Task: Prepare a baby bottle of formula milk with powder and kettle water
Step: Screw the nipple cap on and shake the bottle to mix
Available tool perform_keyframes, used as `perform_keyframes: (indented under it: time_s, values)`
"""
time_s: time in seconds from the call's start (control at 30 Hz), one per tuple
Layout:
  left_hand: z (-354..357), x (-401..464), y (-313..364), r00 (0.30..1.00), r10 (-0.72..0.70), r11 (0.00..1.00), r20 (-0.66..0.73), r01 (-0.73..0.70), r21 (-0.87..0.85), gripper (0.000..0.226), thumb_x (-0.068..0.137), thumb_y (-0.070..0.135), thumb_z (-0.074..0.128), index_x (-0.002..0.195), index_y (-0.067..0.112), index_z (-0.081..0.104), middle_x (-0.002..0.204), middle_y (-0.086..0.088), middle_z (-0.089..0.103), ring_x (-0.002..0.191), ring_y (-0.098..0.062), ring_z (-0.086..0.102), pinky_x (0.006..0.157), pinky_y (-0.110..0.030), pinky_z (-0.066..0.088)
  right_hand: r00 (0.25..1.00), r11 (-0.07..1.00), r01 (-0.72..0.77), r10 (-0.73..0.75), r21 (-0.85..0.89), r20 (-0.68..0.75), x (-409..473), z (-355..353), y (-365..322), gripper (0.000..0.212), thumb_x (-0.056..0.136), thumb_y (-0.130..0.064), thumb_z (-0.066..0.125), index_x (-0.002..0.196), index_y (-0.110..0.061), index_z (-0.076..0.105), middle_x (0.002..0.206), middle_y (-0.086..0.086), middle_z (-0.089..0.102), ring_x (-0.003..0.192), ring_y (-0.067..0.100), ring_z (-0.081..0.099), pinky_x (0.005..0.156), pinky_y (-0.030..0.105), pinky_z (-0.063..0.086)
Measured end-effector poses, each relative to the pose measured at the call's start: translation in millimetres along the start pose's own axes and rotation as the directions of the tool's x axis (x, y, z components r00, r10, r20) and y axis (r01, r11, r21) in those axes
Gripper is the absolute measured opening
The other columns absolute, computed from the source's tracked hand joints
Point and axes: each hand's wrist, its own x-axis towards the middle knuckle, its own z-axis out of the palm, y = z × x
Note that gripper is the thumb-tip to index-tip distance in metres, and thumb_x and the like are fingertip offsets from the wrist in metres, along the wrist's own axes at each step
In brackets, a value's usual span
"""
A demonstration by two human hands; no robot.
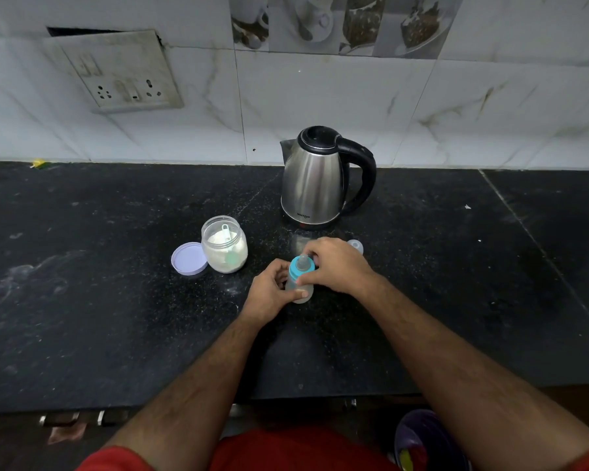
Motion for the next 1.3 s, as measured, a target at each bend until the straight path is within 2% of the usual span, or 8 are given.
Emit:
perform_keyframes:
  time_s: [0.17, 0.33, 0.43, 0.57, 0.8, 0.97, 1.1, 1.3]
  values:
    - [0, -2, 2, 1.000, 0.001, 1.000, 0.008, -0.001, 0.003, 0.044, 0.068, 0.005, 0.088, 0.099, 0.021, 0.061, 0.100, 0.002, 0.074, 0.088, 0.001, 0.068, 0.080, -0.016, 0.052, 0.995, 0.975, -0.090, 0.079, -0.204, -0.065, -5, 6, -9, 0.060, 0.072, -0.074, 0.065, 0.093, -0.018, 0.056, 0.093, -0.002, 0.062, 0.090, 0.018, 0.062, 0.074, 0.034, 0.046]
    - [-1, 1, -2, 1.000, 0.011, 1.000, 0.004, -0.011, 0.027, 0.048, 0.065, 0.010, 0.090, 0.100, 0.026, 0.062, 0.105, 0.003, 0.074, 0.102, -0.007, 0.068, 0.096, -0.026, 0.051, 0.990, 1.000, 0.010, -0.006, -0.024, 0.143, 0, -15, -6, 0.063, 0.079, -0.036, 0.075, 0.138, -0.028, 0.052, 0.125, 0.001, 0.052, 0.120, 0.020, 0.050, 0.090, 0.033, 0.043]
    - [-1, 1, -2, 1.000, 0.012, 0.999, 0.004, -0.012, 0.034, 0.048, 0.064, 0.011, 0.091, 0.099, 0.027, 0.062, 0.107, 0.003, 0.074, 0.105, -0.010, 0.068, 0.099, -0.029, 0.051, 0.988, 0.999, 0.042, -0.045, 0.024, 0.146, 3, -13, -3, 0.039, 0.080, -0.022, 0.075, 0.117, -0.026, 0.065, 0.099, -0.010, 0.049, 0.104, 0.016, 0.054, 0.081, 0.029, 0.041]
    - [0, -1, 1, 1.000, -0.006, 1.000, 0.011, 0.006, 0.017, 0.046, 0.065, 0.008, 0.090, 0.098, 0.024, 0.062, 0.102, 0.004, 0.073, 0.097, -0.002, 0.068, 0.092, -0.021, 0.051, 0.999, 0.995, -0.052, 0.053, -0.090, 0.001, 1, -5, -8, 0.040, 0.075, -0.054, 0.074, 0.090, -0.019, 0.060, 0.085, -0.007, 0.061, 0.085, 0.015, 0.059, 0.069, 0.031, 0.042]
    - [-3, -1, 1, 1.000, 0.004, 0.999, 0.012, -0.005, 0.036, 0.049, 0.063, 0.011, 0.091, 0.098, 0.028, 0.062, 0.107, 0.002, 0.074, 0.106, -0.011, 0.068, 0.099, -0.031, 0.051, 0.979, 1.000, 0.015, -0.011, -0.015, 0.204, 2, -10, -3, 0.075, 0.073, -0.039, 0.080, 0.140, -0.027, 0.048, 0.130, 0.000, 0.052, 0.121, 0.020, 0.052, 0.094, 0.035, 0.045]
    - [-2, -1, 3, 1.000, 0.000, 0.999, 0.003, 0.000, 0.043, 0.047, 0.064, 0.009, 0.090, 0.098, 0.026, 0.062, 0.105, 0.001, 0.074, 0.104, -0.012, 0.068, 0.097, -0.029, 0.052, 0.997, 0.999, 0.035, -0.037, 0.034, 0.063, 6, 1, 2, 0.039, 0.072, -0.041, 0.081, 0.102, -0.023, 0.063, 0.097, -0.010, 0.053, 0.098, 0.015, 0.057, 0.080, 0.031, 0.046]
    - [-1, -4, 8, 1.000, 0.003, 0.999, 0.000, -0.003, 0.047, 0.043, 0.067, 0.005, 0.088, 0.098, 0.020, 0.061, 0.100, -0.001, 0.074, 0.091, -0.008, 0.068, 0.081, -0.015, 0.052, 0.997, 0.985, -0.025, 0.012, -0.171, -0.075, 3, 13, -4, 0.052, 0.073, -0.066, 0.069, 0.090, -0.021, 0.051, 0.091, -0.006, 0.058, 0.083, 0.014, 0.057, 0.069, 0.032, 0.044]
    - [-3, -4, 8, 1.000, 0.029, 0.996, -0.013, -0.027, 0.090, 0.045, 0.064, 0.013, 0.091, 0.097, 0.027, 0.062, 0.102, 0.006, 0.073, 0.101, -0.008, 0.068, 0.094, -0.025, 0.051, 0.979, 0.995, 0.062, -0.076, 0.075, 0.189, 8, -1, 8, 0.068, 0.071, -0.043, 0.080, 0.133, -0.031, 0.054, 0.117, -0.009, 0.052, 0.109, 0.011, 0.052, 0.092, 0.034, 0.046]
